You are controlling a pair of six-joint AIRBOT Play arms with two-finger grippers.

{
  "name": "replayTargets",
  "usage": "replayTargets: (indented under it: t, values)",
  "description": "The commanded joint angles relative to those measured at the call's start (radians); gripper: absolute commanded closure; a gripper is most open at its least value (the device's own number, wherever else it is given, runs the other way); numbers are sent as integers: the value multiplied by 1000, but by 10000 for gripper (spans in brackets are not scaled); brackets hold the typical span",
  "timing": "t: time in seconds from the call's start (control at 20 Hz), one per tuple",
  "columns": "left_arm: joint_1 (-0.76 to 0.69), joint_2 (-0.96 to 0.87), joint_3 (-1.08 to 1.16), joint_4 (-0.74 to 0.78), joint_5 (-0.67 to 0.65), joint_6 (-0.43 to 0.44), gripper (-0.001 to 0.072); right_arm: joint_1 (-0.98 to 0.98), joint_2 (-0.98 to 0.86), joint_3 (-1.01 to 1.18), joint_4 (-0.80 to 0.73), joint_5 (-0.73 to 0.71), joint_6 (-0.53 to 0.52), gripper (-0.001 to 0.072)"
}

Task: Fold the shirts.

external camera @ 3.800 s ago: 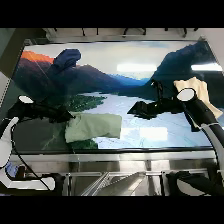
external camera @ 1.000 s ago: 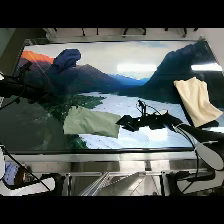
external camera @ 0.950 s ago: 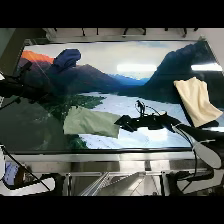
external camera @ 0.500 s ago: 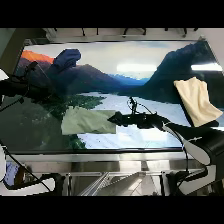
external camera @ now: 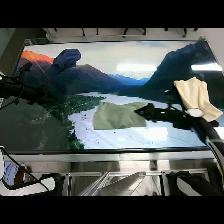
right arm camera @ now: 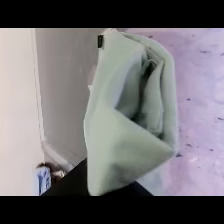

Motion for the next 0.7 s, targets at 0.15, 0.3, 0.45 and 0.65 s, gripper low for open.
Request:
replayTargets:
  t: [0.15,0.3,0.45,0.65]
  values:
    - [5,0,1,-77,53,-1,694,-134,551,2,-147,-117,126,679]
    - [6,-9,1,-112,44,-1,693,-134,564,59,-154,-206,127,680]
    - [5,-12,1,-129,34,-1,694,-134,477,142,-156,-351,111,680]
    - [6,-12,1,-129,31,1,694,-135,245,349,-170,-400,-5,680]
